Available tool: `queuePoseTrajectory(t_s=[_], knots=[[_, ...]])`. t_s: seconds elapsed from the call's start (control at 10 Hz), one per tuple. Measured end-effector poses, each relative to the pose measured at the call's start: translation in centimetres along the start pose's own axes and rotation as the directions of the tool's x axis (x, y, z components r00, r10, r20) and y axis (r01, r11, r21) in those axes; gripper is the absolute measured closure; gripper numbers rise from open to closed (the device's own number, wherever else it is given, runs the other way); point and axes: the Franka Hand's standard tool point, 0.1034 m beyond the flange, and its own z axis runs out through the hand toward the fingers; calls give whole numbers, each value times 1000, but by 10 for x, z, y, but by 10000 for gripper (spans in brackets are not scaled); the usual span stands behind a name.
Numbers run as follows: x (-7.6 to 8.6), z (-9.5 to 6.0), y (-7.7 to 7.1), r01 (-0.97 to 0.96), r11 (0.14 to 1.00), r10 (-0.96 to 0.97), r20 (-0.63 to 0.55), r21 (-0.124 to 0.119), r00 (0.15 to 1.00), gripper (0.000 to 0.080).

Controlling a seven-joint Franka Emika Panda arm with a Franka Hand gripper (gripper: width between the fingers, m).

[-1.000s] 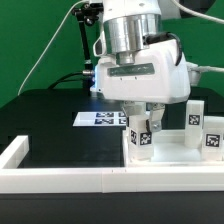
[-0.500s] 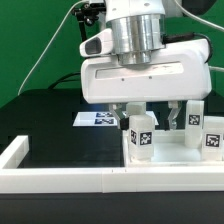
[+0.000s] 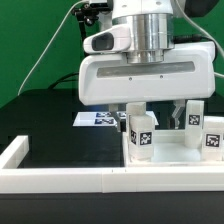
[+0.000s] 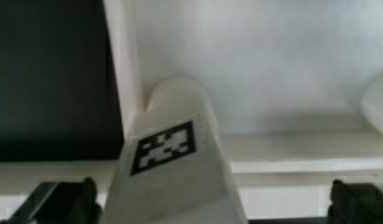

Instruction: Assemble square table

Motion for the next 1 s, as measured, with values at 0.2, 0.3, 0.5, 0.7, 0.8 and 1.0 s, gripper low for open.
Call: queuePoseTrajectory(t_s=[0.2, 0.3, 0.5, 0.7, 0.8, 1.0], knots=[[1, 0, 8, 163, 986, -164, -30, -15, 986, 150], [0, 0, 12, 214, 977, -215, -37, -22, 976, 150], [0, 1, 12, 224, 974, -225, -36, -22, 974, 165], [-1, 1, 12, 222, 975, -223, -35, -22, 974, 367], [-1, 2, 12, 214, 977, -215, -35, -21, 976, 509], [-1, 2, 12, 203, 979, -204, -35, -21, 978, 509]])
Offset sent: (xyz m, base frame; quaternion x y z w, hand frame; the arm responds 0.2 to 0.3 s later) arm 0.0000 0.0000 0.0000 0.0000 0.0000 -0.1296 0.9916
